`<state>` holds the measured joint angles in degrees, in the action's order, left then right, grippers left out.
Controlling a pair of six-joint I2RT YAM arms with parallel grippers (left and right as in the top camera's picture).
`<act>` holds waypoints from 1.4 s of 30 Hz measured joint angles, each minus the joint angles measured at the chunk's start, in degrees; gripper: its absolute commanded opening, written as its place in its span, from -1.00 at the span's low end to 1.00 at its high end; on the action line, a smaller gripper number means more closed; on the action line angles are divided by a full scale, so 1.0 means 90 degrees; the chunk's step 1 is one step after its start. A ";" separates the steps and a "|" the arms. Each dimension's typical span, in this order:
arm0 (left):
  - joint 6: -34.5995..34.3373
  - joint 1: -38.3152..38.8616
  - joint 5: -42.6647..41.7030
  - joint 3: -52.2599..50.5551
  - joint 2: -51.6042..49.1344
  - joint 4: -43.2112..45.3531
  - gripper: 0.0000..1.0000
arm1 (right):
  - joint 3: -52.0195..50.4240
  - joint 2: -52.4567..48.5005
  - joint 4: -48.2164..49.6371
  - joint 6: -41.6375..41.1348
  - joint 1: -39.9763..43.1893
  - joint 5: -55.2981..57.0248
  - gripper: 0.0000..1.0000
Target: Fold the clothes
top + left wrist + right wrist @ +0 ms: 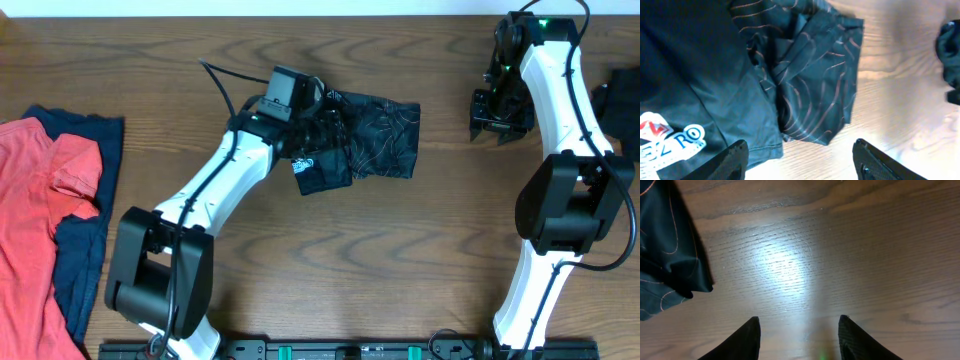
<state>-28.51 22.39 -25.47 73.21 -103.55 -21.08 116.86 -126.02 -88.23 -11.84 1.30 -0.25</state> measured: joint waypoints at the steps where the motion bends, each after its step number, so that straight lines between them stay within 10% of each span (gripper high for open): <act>1: 0.0002 0.0002 0.0061 0.0000 -0.0041 0.0002 0.47 | 0.0000 0.0000 0.0000 0.0012 0.0000 0.0000 -0.05; 42: 0.0338 -0.2154 0.0442 0.0007 -0.1681 0.2013 0.87 | 0.0000 0.0000 -0.0364 0.0053 0.0000 -0.0168 -0.17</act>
<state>-25.47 3.01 -21.50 73.28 -118.67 -2.96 116.86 -126.02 -91.50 -11.35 1.30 -1.76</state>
